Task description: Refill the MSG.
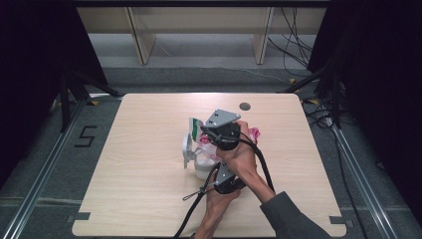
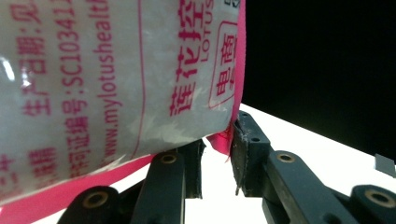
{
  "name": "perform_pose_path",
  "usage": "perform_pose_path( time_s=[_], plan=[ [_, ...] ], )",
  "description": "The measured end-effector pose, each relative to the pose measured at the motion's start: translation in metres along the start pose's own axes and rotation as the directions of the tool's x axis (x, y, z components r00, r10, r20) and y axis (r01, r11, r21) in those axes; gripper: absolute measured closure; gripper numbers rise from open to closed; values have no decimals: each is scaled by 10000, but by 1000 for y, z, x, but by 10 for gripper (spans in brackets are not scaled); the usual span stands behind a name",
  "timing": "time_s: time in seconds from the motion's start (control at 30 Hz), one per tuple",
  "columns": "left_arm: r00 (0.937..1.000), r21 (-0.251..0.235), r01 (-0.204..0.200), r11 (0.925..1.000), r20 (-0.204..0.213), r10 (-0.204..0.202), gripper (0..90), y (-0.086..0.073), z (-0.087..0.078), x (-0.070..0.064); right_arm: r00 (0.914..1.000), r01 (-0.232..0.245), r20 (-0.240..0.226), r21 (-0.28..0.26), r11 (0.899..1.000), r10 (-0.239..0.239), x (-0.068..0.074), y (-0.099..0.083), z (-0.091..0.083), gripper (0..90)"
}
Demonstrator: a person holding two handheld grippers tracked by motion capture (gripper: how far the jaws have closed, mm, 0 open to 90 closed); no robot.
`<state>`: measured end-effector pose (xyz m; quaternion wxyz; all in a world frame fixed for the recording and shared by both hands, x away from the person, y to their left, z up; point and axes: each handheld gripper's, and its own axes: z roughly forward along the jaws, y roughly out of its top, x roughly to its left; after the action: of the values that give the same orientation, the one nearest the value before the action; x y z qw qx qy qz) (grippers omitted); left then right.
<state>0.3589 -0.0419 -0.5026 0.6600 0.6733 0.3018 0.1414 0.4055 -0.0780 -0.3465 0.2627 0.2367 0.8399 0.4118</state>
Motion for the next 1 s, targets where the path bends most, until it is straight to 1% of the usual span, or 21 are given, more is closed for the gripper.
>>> perform_pose_path(
  time_s=[0.03, 0.07, 0.1, 0.13, 0.23, 0.27, 0.43, 0.47, 0.5, 0.57, 0.6, 0.63, 0.67, 0.77, 0.8, 0.83, 0.87, 0.9, 0.93, 0.97, 1.0],
  plan=[
    [10000, 0, 0, 10000, 0, 0, 745, 0, 0, 0, 10000, 0, 0, 0, 10000, 0, 0, 0, 0, 900],
    [9999, -168, 145, 9998, -17, -146, 745, -1, 1, -1, 10000, -12, 4, 32, 10000, 12, 0, 0, 0, 900],
    [9999, -167, 147, 9998, -17, -147, 745, -1, 1, -1, 10000, 27, 7, 25, 10000, -27, 0, 0, 1, 900],
    [9996, -208, 268, 9994, 49, -267, 745, 0, 1, -2, 10000, 6, -15, 23, 10000, -6, 0, 0, 1, 900],
    [9996, -222, 277, 9994, 47, -276, 744, 0, 1, -2, 10000, 15, -38, 28, 10000, -15, 0, 0, 1, 900],
    [9986, 467, -515, 9976, -73, 519, 744, 1, -4, 4, 10000, 41, -10, 18, 10000, -41, 0, 0, 1, 900],
    [9984, 419, -542, 9977, -110, 547, 744, 1, -3, 4, 10000, 9, -40, 17, 10000, -9, 0, 0, 1, 900],
    [9984, 419, -542, 9977, -110, 547, 744, 1, -3, 4, 10000, 84, -46, 17, 10000, -84, -1, 1, 1, 900],
    [9985, 311, -530, 9981, -121, 534, 744, 0, -3, 4, 9999, 161, -52, 1, 9999, -161, -1, 1, 1, 900],
    [9985, 301, -533, 9981, -122, 537, 745, 1, -3, 4, 9998, 168, -51, 3, 9999, -168, -1, 1, 1, 900],
    [9986, 407, -514, 9978, -93, 518, 745, 2, -4, 4, 10000, -10, -56, -28, 10000, 10, 0, 2, 0, 900],
    [9987, 375, -493, 9981, -82, 497, 745, 2, -4, 4, 10000, -49, -34, -62, 10000, 49, 0, 2, 0, 900],
    [9996, -314, 264, 9992, 31, -263, 744, 2, 0, -2, 10000, 71, -40, -53, 10000, -71, -1, 2, 0, 900],
    [9997, -355, 257, 9990, 32, -256, 745, 2, 1, -2, 10000, 46, -42, -36, 10000, -46, 1, 3, 0, 900],
    [9997, -355, 257, 9990, 32, -256, 745, 2, 1, -2, 9999, 139, -23, -76, 9999, -139, 0, 3, 0, 900],
    [9995, -486, 323, 9983, 14, -323, 745, 3, 1, -2, 10000, 19, -51, -62, 10000, -19, 0, 4, -1, 900],
    [9995, -486, 323, 9983, 14, -323, 745, 3, 1, -2, 10000, 39, -13, -134, 9999, -39, 0, 4, -1, 900],
    [9996, -406, 286, 9988, 29, -285, 745, 3, 0, -2, 9999, 172, 8, -163, 9997, -172, -1, 4, -1, 900],
    [10000, -337, 82, 9994, -34, -83, 744, 3, -1, -1, 9999, 106, 10, -176, 9998, -106, 0, 5, -1, 900],
    [9996, -536, 283, 9982, -18, -285, 745, 3, 0, -2, 10000, 52, 21, -136, 9999, -52, 1, 5, -1, 900],
    [9996, -536, 283, 9982, -18, -285, 744, 3, 0, -2, 10000, 55, -11, -114, 9999, -55, 1, 6, -1, 900]
  ],
)
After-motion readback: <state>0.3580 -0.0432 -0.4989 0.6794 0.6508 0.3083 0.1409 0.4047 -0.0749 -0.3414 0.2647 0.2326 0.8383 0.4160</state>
